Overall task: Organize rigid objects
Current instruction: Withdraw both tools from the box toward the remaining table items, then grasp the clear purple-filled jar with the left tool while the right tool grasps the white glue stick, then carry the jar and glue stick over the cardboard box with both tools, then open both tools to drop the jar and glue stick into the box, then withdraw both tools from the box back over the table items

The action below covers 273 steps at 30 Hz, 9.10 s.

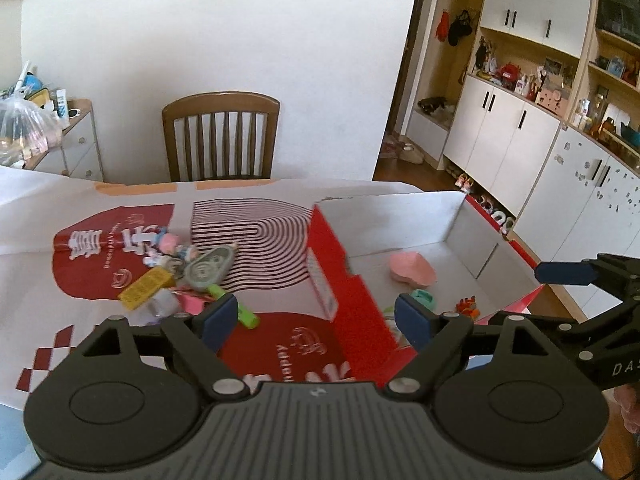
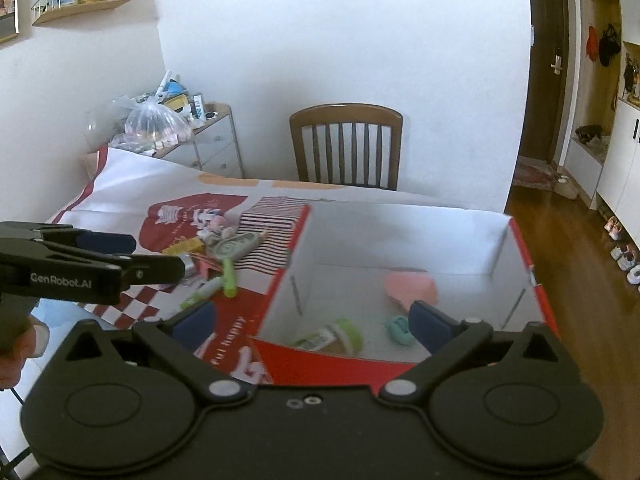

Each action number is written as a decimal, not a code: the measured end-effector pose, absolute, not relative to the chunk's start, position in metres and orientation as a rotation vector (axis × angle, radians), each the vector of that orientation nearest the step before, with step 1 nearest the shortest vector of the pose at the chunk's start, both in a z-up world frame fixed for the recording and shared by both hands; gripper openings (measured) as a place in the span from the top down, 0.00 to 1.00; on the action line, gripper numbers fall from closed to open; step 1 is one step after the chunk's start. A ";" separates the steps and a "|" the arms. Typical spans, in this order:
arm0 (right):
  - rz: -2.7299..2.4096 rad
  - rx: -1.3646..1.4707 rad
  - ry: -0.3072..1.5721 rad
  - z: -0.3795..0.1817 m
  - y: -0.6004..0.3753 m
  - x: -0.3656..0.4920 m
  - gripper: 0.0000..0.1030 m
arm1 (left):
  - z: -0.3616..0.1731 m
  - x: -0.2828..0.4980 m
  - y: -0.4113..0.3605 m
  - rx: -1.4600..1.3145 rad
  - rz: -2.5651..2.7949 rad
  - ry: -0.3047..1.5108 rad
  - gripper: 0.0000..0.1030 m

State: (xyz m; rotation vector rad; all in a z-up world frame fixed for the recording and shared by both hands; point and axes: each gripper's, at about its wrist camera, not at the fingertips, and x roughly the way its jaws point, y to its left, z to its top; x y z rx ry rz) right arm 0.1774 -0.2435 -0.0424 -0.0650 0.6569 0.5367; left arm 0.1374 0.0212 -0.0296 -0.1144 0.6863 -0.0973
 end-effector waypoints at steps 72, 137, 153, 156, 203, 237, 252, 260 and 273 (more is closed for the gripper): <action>0.460 -0.229 0.898 -0.177 0.006 0.232 0.64 | -0.178 0.231 0.163 -0.118 -0.086 0.849 0.57; 0.383 0.013 0.763 -0.035 -0.228 0.217 0.82 | -0.037 0.186 0.014 -0.177 -0.175 0.715 0.61; 0.299 0.022 0.810 -0.070 -0.310 0.297 0.82 | -0.076 0.270 -0.079 -0.086 -0.149 0.815 0.61; 0.300 0.013 0.826 -0.080 -0.315 0.309 0.82 | -0.087 0.285 -0.087 -0.074 -0.128 0.847 0.61; 0.358 -0.004 1.027 -0.133 -0.319 0.345 0.77 | -0.132 0.345 -0.113 -0.044 -0.051 1.088 0.60; 0.517 0.019 0.788 -0.056 -0.318 0.253 0.26 | -0.031 0.217 -0.074 -0.136 -0.064 0.771 0.34; 0.527 0.032 0.685 -0.035 -0.272 0.208 0.02 | -0.023 0.176 -0.013 -0.140 -0.075 0.713 0.19; 0.534 0.026 0.653 -0.030 -0.224 0.191 0.00 | -0.025 0.161 0.036 -0.135 -0.098 0.707 0.18; 0.525 -0.021 0.675 -0.043 -0.140 0.191 0.00 | -0.048 0.160 0.131 -0.160 -0.102 0.708 0.02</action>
